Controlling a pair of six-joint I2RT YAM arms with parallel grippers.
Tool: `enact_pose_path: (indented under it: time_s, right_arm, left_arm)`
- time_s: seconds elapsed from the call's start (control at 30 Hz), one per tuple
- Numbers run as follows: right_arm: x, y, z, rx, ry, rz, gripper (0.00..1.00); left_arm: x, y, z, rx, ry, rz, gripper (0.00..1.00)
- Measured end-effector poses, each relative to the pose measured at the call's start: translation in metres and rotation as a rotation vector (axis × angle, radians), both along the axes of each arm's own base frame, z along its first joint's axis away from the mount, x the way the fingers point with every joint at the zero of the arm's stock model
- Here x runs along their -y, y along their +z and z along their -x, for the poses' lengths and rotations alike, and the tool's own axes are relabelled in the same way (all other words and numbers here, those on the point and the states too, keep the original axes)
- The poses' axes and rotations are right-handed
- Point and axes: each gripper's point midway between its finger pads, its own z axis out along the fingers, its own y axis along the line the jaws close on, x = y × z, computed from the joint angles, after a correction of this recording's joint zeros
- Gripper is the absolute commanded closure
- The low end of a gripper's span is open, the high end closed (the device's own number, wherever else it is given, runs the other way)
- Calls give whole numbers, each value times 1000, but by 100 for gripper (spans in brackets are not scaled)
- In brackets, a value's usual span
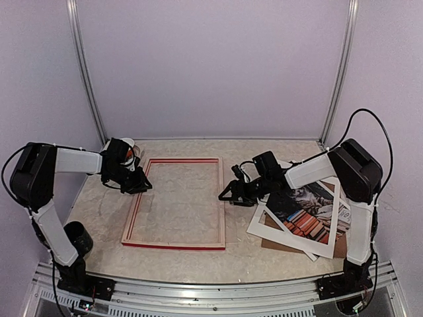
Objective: Put the photo into the frame
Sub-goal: Pick up the glass panel from the frame body.
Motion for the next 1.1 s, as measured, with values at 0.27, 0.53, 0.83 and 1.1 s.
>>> enact_pose_path:
  time_s: [0.27,0.53,0.83,1.1]
  right_arm:
    - [12,-9,12,-86,-11,-73,64]
    - [14,-3,16,-142,-10,-173,86]
    - [11,-6,18,-187,3,-215,100]
    - [8,0,18,-197,11,-254,100]
  left_arm:
    - [0,-1,1,-2,0,-1,73]
    - [0,-2,1,0,2,0,73]
    - [-5,3,-2,22,19,-20,73]
    - [-14,20,-8,80,56,-39,70]
